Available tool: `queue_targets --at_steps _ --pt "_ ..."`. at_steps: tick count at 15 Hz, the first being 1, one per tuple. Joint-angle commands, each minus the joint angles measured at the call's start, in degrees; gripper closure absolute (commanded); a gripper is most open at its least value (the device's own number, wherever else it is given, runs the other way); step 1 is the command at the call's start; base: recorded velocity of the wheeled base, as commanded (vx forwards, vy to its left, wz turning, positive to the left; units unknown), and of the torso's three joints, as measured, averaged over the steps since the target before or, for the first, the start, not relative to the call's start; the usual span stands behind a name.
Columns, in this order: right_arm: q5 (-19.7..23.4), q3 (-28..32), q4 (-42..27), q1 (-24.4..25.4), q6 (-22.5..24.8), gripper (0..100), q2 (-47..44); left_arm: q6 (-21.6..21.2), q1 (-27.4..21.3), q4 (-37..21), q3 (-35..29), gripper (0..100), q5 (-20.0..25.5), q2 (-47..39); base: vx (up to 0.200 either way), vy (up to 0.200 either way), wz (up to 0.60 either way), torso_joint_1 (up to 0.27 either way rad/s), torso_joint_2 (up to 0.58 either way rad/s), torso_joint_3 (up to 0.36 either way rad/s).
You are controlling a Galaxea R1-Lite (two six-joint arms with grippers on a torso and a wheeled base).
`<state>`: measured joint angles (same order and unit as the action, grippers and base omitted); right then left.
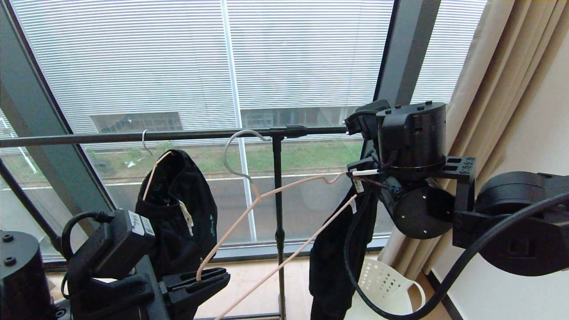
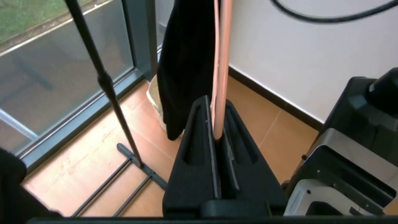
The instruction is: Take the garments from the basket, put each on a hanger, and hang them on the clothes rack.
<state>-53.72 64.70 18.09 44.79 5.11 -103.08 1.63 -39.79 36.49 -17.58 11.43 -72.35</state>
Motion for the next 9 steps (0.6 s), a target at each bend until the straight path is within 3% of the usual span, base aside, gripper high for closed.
queue_targets --at_steps 1,9 --pt "0.02 -0.1 0.01 0.56 -0.1 100 -0.01 0.04 -0.11 0.34 -0.53 100 -0.01 -1.21 0.0 0.0 0.0 0.0 0.0 0.0" --pt "-1.65 -3.17 -0.07 6.45 -2.3 100 2.27 -0.05 -0.02 5.44 -0.7 100 -0.1 -6.4 0.0 0.0 0.0 0.0 0.0 0.0"
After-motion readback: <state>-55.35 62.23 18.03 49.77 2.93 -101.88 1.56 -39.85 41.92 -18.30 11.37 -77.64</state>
